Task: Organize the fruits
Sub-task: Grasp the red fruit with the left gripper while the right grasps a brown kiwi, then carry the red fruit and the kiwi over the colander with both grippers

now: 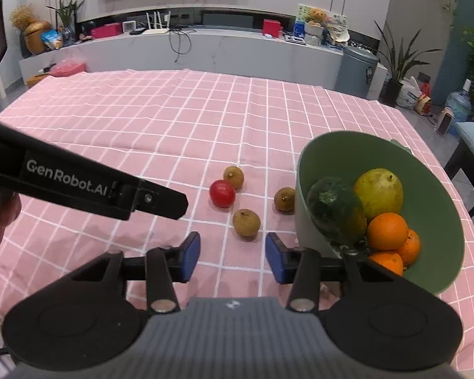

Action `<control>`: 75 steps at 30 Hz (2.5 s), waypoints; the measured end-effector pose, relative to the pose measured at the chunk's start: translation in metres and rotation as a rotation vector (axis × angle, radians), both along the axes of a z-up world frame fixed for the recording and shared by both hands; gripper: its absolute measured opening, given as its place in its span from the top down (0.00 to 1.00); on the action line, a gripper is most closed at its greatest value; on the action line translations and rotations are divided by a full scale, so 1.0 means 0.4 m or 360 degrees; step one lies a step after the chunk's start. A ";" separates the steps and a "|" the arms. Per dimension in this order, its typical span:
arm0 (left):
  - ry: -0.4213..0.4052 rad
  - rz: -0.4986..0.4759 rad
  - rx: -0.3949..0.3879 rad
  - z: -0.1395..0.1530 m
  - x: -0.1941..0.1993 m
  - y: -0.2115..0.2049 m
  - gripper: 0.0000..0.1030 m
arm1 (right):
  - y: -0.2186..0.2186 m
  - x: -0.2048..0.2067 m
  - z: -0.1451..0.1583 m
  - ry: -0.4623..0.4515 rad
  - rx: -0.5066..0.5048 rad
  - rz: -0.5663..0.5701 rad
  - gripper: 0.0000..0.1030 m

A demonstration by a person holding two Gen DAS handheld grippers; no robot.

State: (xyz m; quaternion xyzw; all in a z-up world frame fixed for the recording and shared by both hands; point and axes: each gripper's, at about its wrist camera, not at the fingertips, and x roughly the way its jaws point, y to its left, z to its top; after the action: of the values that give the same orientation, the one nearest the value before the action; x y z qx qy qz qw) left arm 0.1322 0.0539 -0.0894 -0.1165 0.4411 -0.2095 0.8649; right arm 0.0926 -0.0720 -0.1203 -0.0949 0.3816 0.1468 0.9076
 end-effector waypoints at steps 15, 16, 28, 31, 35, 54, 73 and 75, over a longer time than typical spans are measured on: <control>0.0007 0.0017 0.0041 -0.045 0.088 -0.009 0.49 | 0.076 0.075 -0.086 -0.0111 -0.0194 -0.0159 0.72; 0.0008 0.0022 0.0041 -0.049 0.096 -0.012 0.49 | 0.081 0.076 -0.091 -0.0124 -0.0198 -0.0172 0.72; 0.0043 -0.0021 0.0060 -0.091 0.140 -0.052 0.54 | 0.088 0.100 -0.127 -0.0118 -0.0206 -0.0249 0.79; 0.0036 -0.0016 0.0082 -0.093 0.142 -0.058 0.59 | 0.086 0.101 -0.127 -0.0114 -0.0183 -0.0242 0.79; 0.0028 -0.0014 0.0095 -0.093 0.141 -0.060 0.64 | 0.080 0.103 -0.126 -0.0100 -0.0144 -0.0230 0.79; -0.0016 0.0022 0.0147 -0.082 0.117 -0.073 0.70 | 0.060 0.127 -0.116 0.0020 0.0008 -0.0232 0.79; -0.0081 0.0245 -0.0098 0.061 0.011 -0.015 0.70 | 0.015 0.015 0.051 -0.0029 0.0208 0.0010 0.78; -0.0106 0.0252 -0.0107 0.079 0.007 -0.023 0.70 | 0.002 0.004 0.076 -0.0064 0.0203 0.0022 0.78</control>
State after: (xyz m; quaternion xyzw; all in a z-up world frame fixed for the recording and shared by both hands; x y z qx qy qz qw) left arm 0.1351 0.0448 -0.0576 -0.1729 0.3941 -0.1590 0.8885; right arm 0.0943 -0.0712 -0.0898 -0.0425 0.3525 0.1752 0.9183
